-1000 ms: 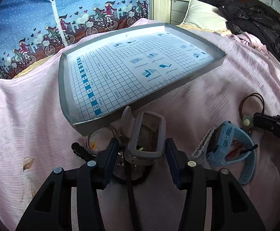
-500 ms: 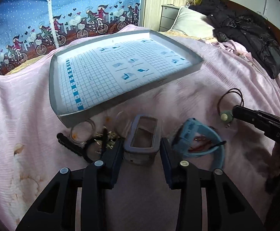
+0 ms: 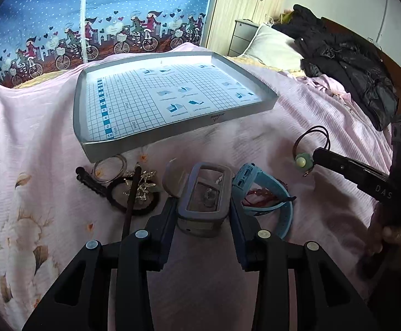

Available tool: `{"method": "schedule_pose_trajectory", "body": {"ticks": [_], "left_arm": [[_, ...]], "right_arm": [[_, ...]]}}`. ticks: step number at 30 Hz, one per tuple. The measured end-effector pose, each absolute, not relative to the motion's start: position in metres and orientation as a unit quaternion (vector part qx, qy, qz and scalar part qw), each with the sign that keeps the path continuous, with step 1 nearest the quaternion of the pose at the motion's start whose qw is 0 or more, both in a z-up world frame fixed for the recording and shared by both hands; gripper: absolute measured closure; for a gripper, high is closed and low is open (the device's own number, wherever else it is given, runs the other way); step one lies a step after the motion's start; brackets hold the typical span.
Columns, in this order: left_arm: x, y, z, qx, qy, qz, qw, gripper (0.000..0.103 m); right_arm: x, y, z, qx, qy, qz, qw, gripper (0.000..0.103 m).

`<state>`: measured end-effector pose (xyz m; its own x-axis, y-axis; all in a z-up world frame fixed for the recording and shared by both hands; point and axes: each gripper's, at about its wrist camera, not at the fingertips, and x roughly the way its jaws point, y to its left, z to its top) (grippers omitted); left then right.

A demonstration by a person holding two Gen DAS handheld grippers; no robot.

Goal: Organize jewelry
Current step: 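Carry the buckle into the tray with the left tool while the right tool drops the cord there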

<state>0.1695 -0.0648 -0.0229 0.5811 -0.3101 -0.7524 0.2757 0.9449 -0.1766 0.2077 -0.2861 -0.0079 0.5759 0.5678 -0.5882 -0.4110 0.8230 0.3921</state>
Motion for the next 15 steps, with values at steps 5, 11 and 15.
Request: {"method": "schedule_pose_trajectory", "body": {"ticks": [5, 11, 15], "left_arm": [[0.165, -0.06, -0.018, -0.054, 0.424, -0.157, 0.89, 0.07], [0.177, -0.055, 0.007, -0.086, 0.384, -0.117, 0.912, 0.07], [0.203, -0.048, 0.02, -0.08, 0.365, -0.094, 0.923, 0.07]], "right_arm": [[0.21, -0.278, -0.005, 0.113, 0.352, 0.292, 0.882, 0.095], [0.236, -0.256, 0.0, 0.119, 0.32, 0.3, 0.891, 0.095], [0.266, -0.246, 0.006, 0.132, 0.304, 0.302, 0.894, 0.095]]}}
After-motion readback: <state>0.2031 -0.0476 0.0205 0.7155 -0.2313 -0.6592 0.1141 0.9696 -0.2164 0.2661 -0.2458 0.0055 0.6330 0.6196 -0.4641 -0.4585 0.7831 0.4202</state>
